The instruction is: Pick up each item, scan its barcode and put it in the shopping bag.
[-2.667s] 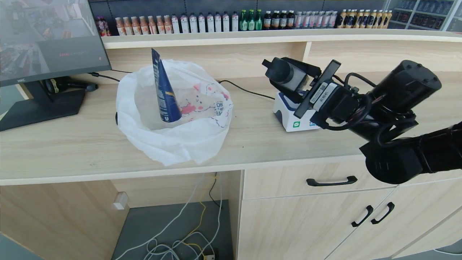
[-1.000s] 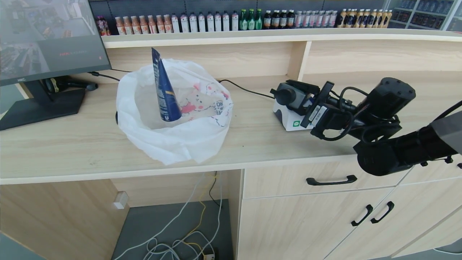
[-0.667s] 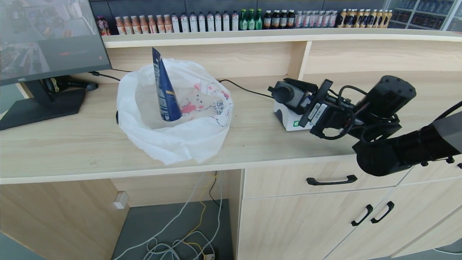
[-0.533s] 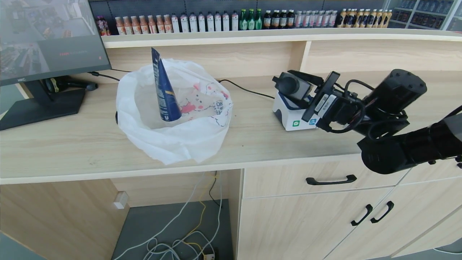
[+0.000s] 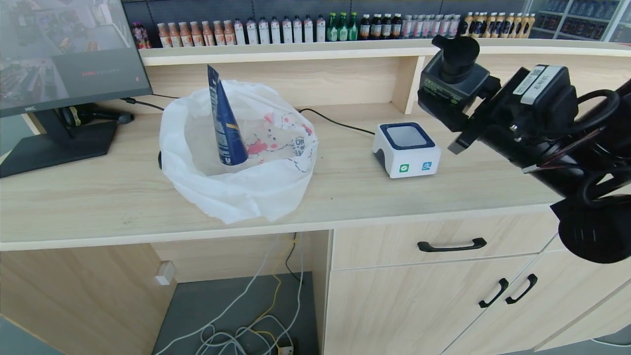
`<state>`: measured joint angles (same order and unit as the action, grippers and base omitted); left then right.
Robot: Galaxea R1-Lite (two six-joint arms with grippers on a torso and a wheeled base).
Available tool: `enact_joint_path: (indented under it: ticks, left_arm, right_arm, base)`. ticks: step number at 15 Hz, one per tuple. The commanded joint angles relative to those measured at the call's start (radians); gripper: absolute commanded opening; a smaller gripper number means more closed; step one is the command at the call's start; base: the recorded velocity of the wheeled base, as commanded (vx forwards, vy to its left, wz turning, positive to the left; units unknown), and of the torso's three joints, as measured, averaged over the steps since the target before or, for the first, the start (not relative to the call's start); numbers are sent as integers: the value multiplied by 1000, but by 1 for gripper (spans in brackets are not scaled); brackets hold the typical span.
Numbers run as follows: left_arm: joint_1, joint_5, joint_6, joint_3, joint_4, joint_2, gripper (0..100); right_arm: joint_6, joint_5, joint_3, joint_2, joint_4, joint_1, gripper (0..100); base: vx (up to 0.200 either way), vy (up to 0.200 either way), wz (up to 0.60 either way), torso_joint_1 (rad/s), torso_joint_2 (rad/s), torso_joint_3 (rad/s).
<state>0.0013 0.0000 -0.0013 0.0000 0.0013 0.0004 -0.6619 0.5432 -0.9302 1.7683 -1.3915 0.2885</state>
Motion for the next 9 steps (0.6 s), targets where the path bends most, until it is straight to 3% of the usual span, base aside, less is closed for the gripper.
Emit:
enact_joint_path:
  ticks: [1, 4, 8, 9]
  left_arm:
    - [0, 0, 0, 0, 0, 0, 100]
    - [0, 0, 0, 0, 0, 0, 100]
    - [0, 0, 0, 0, -1, 0, 100]
    - [0, 0, 0, 0, 0, 0, 100]
  right_arm:
    - [88, -57, 128, -90, -43, 23, 0]
    - [220, -109, 347, -153, -43, 84, 0]
    - [525, -292, 378, -211, -49, 103, 0]
    - [644, -402, 412, -228, -49, 118, 0]
  base:
    - [0, 0, 0, 0, 0, 0]
    - [0, 0, 0, 0, 0, 0]
    - [0, 0, 0, 0, 0, 0]
    - [0, 0, 0, 0, 0, 0]
